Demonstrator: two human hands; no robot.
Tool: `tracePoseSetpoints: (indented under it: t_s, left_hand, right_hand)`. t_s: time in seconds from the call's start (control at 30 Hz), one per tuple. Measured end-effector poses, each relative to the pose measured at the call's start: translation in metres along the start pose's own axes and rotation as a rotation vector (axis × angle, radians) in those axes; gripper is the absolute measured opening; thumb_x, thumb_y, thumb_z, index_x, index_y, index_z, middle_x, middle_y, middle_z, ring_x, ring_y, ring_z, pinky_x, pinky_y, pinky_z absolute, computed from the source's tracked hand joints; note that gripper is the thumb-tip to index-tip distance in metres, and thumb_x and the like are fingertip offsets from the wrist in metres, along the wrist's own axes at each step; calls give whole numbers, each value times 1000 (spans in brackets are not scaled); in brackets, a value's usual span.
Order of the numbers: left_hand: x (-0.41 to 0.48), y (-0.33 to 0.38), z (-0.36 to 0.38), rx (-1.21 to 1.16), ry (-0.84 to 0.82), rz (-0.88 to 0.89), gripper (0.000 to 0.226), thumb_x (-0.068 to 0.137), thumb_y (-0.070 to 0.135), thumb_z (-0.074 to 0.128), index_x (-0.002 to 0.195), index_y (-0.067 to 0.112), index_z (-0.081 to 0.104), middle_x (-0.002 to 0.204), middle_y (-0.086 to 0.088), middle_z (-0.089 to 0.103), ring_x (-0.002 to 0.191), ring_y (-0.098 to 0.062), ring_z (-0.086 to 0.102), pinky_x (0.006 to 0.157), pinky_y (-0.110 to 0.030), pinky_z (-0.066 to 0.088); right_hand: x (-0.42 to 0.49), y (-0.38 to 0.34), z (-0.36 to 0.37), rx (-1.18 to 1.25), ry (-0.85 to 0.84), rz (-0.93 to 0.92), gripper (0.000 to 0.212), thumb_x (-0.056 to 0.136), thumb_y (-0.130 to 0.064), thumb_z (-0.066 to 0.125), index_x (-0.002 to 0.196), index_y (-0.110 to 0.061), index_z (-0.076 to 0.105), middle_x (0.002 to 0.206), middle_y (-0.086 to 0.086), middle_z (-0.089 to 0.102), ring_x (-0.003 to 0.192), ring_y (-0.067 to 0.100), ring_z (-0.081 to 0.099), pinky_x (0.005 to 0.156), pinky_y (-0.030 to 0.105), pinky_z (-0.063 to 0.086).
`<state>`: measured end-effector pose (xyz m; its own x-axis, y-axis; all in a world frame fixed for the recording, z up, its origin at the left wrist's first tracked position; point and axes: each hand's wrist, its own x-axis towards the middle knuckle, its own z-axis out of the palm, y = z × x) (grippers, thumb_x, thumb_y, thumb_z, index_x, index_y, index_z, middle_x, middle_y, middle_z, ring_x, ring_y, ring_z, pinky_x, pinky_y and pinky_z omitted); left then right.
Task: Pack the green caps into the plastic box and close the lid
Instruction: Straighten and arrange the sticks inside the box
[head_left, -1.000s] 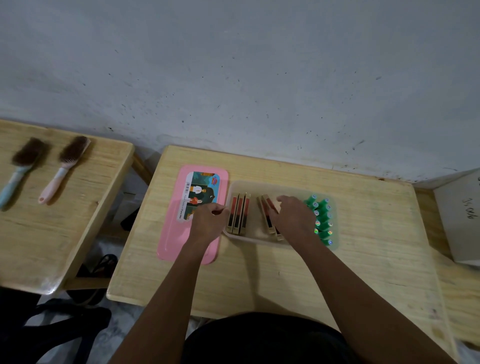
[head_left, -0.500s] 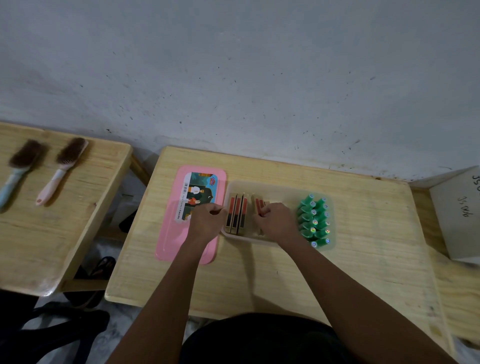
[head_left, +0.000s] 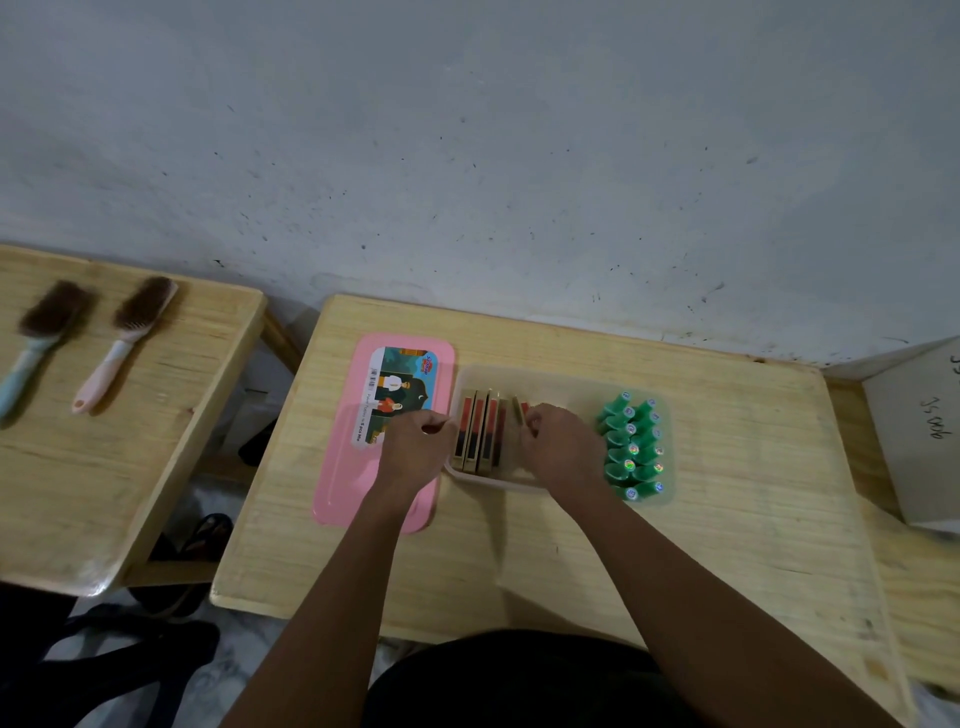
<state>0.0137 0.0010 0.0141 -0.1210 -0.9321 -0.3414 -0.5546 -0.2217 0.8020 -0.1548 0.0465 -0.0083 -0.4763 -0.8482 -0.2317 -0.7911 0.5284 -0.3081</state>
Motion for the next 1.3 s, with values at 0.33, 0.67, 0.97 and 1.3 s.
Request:
tracePoseSetpoints:
  t_s: [0.33,0.67,0.97,1.3]
  left_hand:
    - [0,0,1,7,-5,-7,19,91,14,60,104,3,69,81,3,63,69,1,55,58,-11,39]
    - [0,-2,1,6,-5,-3,20,91,14,60,105,3,69,84,1,64,72,-1,56,61,-13,42]
    - [-1,-1,1,16,0,2,19,92,14,60,105,3,69,86,2,63,76,-3,57,71,-20,49]
    - [0,-3,2,1,2,-5,18,91,15,60,102,4,70,82,3,64,69,0,56,59,-14,42]
  right_hand:
    - [4,5,2,-126,-4,-77,22,89,-42,58,99,-25,68,88,0,66,82,24,67,65,29,47]
    - [9,1,7,-149,49,-207,23,92,-35,54,106,-22,68,103,1,62,90,22,60,71,35,52]
    - [14,-2,3,-198,-44,-166,21,90,-34,52,95,-18,65,86,4,64,76,23,66,62,31,48]
    - [10,-1,-7,190,-57,37,20,81,-33,62,69,-18,64,63,0,64,58,19,63,56,29,52]
